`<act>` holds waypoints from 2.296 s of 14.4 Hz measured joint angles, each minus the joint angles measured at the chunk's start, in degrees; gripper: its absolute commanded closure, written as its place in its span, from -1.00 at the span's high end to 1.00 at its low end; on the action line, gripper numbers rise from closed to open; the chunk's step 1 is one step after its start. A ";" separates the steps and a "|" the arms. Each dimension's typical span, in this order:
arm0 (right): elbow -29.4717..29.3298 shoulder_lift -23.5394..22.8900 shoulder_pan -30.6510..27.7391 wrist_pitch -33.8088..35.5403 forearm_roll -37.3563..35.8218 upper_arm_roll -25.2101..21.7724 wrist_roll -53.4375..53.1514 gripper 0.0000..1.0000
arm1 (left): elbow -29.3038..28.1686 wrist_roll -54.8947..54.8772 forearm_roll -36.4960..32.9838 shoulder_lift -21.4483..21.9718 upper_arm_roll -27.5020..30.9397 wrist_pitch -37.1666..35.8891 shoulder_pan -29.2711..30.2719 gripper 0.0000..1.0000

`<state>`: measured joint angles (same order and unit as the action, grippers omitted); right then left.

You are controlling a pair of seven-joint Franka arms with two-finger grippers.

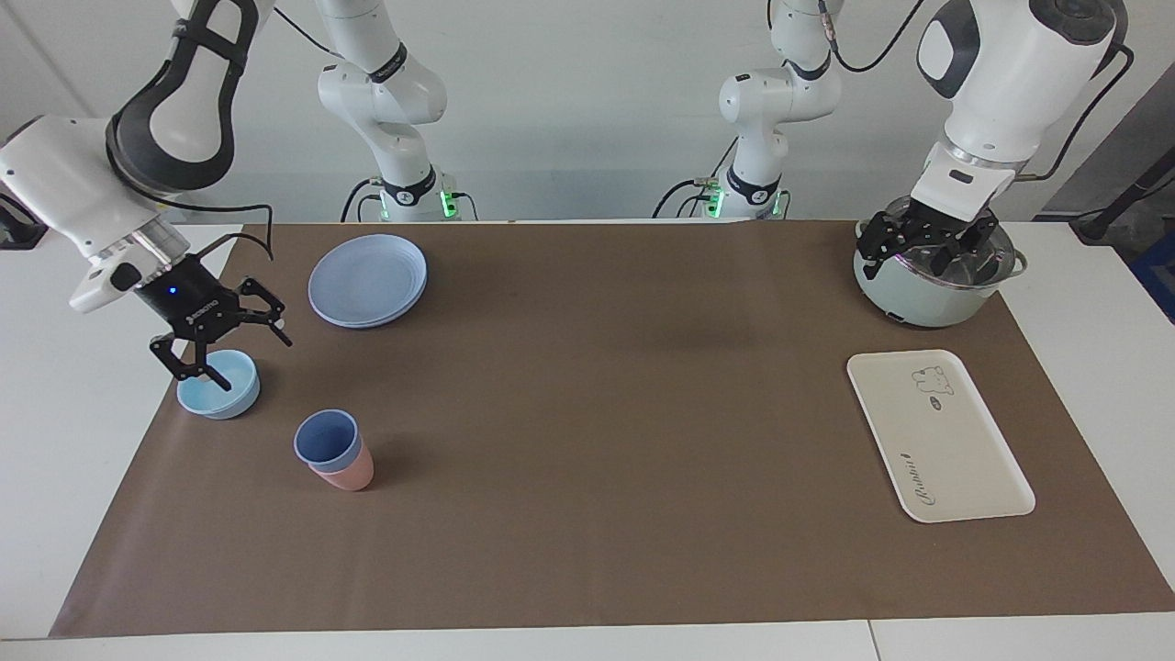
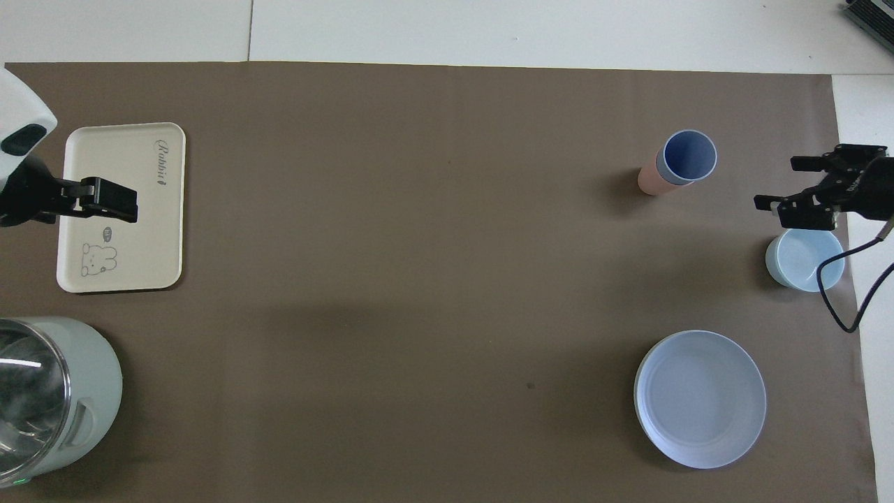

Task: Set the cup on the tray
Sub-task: 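Reach the right gripper to the nested blue and pink cups and grasp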

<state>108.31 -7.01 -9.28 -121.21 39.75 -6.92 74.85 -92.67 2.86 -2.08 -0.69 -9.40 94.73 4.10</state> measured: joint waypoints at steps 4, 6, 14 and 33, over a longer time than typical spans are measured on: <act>0.69 -5.16 -1.75 -0.15 13.65 -0.06 15.81 1.00 | 0.00 0.00 0.00 0.00 0.00 0.00 0.00 1.00; 0.93 -7.64 -2.18 -0.07 18.74 -0.06 21.01 1.00 | 0.00 0.00 0.00 0.00 0.00 0.00 0.00 1.00; 1.21 -17.73 -3.21 2.87 40.16 0.22 42.92 1.00 | 0.00 0.00 0.00 0.00 0.00 0.03 0.00 1.00; 1.02 -19.08 3.86 -1.66 48.98 0.48 45.44 1.00 | 0.00 0.00 0.00 0.00 0.03 0.03 0.00 1.00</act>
<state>109.33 -26.09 -5.41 -122.87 88.73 -6.44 120.29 -92.67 2.86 -2.08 -0.69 -9.38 94.75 4.10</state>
